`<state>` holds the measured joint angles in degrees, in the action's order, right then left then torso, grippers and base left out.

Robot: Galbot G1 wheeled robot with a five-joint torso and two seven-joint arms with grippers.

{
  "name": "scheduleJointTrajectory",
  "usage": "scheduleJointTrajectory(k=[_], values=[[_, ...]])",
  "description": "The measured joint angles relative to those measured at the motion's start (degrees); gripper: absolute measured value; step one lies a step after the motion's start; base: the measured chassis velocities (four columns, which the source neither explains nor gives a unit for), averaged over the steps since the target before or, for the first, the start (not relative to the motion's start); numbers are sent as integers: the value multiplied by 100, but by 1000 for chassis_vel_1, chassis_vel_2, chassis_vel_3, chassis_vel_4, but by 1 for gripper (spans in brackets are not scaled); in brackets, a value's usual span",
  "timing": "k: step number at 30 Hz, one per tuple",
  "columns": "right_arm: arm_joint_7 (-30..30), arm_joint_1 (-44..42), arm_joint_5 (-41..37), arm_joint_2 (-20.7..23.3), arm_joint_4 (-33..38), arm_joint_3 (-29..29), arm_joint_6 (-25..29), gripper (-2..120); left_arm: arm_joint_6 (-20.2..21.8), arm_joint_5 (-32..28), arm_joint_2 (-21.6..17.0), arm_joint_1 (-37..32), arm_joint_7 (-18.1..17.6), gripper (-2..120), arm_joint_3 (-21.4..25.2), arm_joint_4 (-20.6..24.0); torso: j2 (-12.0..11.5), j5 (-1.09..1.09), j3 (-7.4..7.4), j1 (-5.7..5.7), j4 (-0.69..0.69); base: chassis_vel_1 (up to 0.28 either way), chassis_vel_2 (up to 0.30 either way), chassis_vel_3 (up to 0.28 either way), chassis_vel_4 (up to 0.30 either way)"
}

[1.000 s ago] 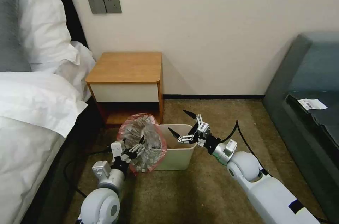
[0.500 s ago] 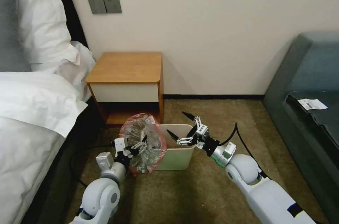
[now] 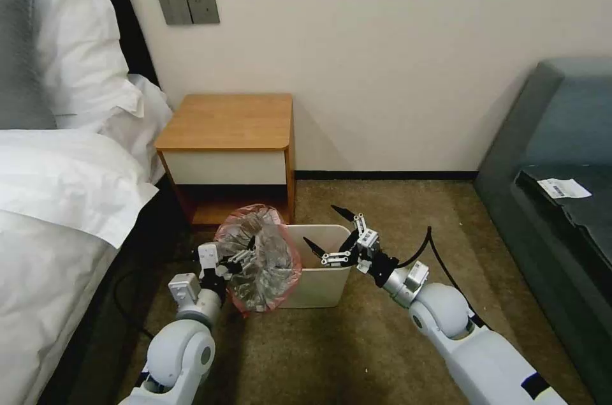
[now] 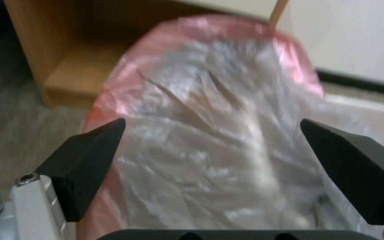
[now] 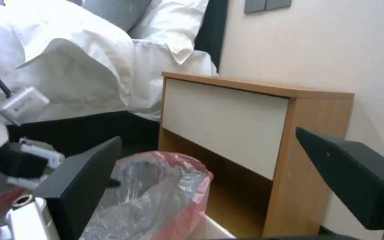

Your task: Pick up the garbage bag from the table and place it over the trash can.

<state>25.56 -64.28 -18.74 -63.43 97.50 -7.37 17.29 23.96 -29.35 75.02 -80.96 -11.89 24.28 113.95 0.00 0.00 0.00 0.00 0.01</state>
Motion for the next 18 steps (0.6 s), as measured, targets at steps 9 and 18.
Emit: scheduleJointTrajectory(k=[9, 18], values=[[-6, -65, 5, -16, 44, -26, 12, 100, 583, -64, 32, 204, 148, 95, -18, -60, 0, 0, 0, 0, 0, 0, 0, 0, 0], [0, -150, 20, -1, -4, -50, 94, 100, 889, 86, 70, 254, 52, 96, -7, -109, 0, 0, 0, 0, -1, 0, 0, 0, 0]])
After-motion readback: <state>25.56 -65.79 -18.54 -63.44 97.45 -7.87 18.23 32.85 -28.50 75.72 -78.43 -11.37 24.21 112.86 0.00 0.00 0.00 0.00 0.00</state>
